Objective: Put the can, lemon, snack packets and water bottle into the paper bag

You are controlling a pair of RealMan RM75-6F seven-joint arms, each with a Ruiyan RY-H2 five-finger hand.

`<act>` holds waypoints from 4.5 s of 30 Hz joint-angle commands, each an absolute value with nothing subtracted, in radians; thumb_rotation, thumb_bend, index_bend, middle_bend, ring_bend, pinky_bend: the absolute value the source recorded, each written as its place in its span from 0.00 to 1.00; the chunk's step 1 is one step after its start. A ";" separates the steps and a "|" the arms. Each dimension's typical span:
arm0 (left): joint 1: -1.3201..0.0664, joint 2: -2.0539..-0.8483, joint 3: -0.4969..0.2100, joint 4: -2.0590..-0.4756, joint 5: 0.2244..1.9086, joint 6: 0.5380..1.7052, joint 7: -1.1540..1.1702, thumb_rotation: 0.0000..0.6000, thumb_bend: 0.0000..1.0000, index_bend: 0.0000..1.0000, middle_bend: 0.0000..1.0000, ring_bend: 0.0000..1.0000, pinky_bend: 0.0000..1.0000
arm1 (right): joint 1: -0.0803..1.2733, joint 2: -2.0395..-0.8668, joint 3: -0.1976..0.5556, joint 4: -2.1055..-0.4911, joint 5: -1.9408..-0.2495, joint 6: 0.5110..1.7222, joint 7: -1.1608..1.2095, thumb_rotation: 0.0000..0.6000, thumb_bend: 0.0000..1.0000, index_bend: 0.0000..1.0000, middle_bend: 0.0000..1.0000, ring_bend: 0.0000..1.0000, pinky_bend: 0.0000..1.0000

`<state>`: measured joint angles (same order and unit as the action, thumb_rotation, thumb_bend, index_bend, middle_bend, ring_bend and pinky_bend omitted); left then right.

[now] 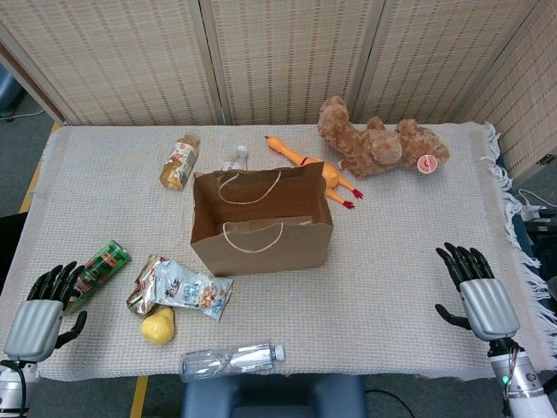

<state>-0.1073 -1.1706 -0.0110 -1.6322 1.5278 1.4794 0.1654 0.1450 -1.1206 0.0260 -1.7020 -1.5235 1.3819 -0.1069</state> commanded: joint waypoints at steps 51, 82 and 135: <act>-0.380 -1.129 -0.128 -1.844 0.764 1.122 0.730 1.00 0.35 0.00 0.00 0.00 0.07 | 0.073 -0.940 0.012 -1.975 -1.634 1.509 -0.021 1.00 0.12 0.00 0.00 0.00 0.00; -0.570 -1.271 -0.117 -1.632 0.376 1.119 0.877 1.00 0.33 0.00 0.00 0.00 0.00 | 0.078 -0.946 0.015 -1.971 -1.634 1.490 -0.006 1.00 0.12 0.00 0.00 0.00 0.00; -0.432 -1.047 -0.385 -1.952 0.698 1.412 0.277 1.00 0.57 0.58 0.68 0.63 0.66 | 0.078 -0.957 0.007 -1.957 -1.669 1.492 0.022 1.00 0.12 0.00 0.00 0.00 0.00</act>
